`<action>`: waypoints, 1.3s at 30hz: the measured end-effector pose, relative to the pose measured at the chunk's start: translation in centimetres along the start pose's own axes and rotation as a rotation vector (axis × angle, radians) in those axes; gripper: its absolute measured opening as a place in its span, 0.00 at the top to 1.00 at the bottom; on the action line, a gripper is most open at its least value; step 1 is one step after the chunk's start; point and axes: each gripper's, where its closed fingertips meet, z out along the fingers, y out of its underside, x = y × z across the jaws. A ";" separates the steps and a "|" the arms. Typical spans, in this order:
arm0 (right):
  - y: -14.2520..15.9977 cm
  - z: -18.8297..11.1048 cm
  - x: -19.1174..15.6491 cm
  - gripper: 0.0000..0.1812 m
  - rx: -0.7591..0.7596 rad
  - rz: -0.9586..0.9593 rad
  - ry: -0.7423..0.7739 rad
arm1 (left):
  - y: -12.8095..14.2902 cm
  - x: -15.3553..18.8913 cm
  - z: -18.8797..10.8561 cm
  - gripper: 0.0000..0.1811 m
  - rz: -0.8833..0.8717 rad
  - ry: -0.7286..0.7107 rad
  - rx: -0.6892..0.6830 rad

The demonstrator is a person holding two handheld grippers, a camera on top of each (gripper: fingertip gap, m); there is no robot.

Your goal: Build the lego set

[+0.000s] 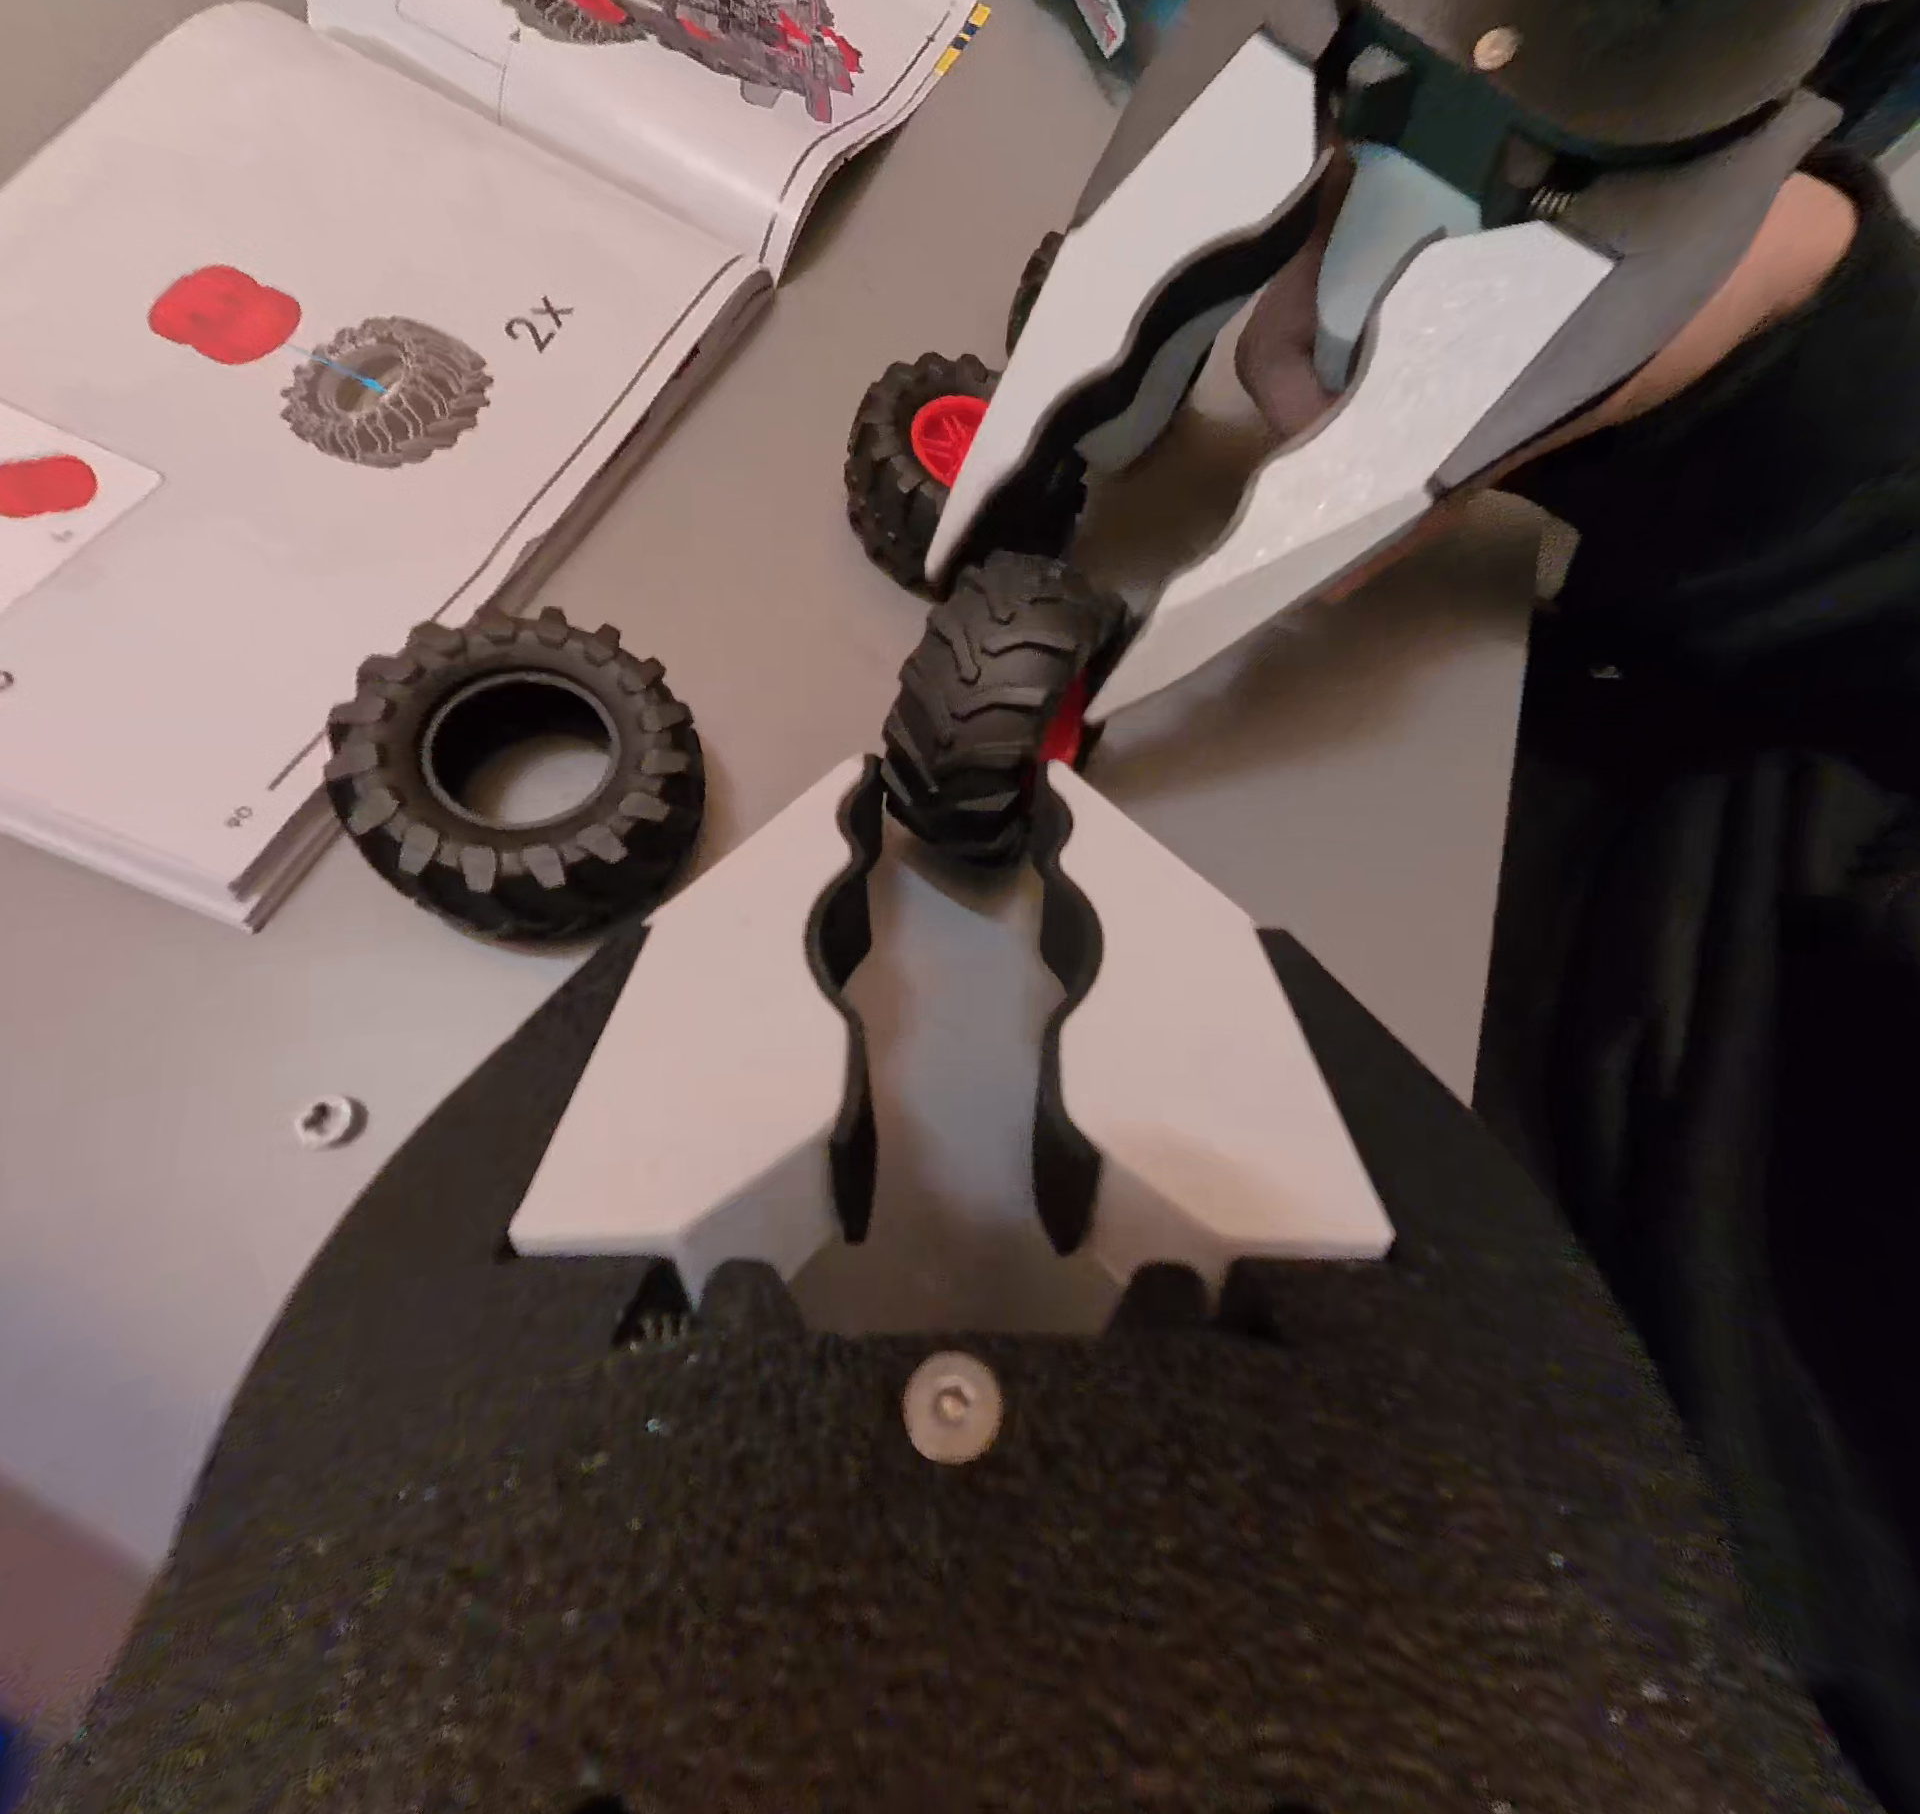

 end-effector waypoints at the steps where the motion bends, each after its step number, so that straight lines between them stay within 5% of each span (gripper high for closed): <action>1: -0.1 -0.1 -0.1 0.83 0.012 0.004 -0.025 | 0.1 0.0 -0.1 0.86 -0.056 0.019 -0.005; 8: 0.4 -0.8 -1.3 0.83 -0.054 -0.110 -0.041 | 1.3 1.4 -1.2 0.87 -0.500 0.183 -0.094; 18: 1.3 1.2 -1.4 0.77 -0.087 -0.206 0.010 | 1.2 -0.8 -1.3 0.83 -0.389 0.003 -0.078; 24: 0.6 0.3 -0.8 0.77 -0.057 -0.280 0.078 | -0.4 -0.2 -2.9 0.84 -0.101 -0.075 -0.011; 29: -0.3 0.2 -1.5 0.77 0.005 -0.411 0.050 | -1.2 0.6 -3.3 0.89 0.317 -0.139 -0.028; 34: 1.1 1.3 -3.1 0.70 -0.035 -0.585 0.015 | -0.5 2.0 -2.6 0.81 0.645 -0.173 -0.072; 39: 0.8 2.3 -2.4 0.74 -0.035 -0.760 0.096 | 1.8 1.1 -2.0 0.71 0.922 -0.314 -0.225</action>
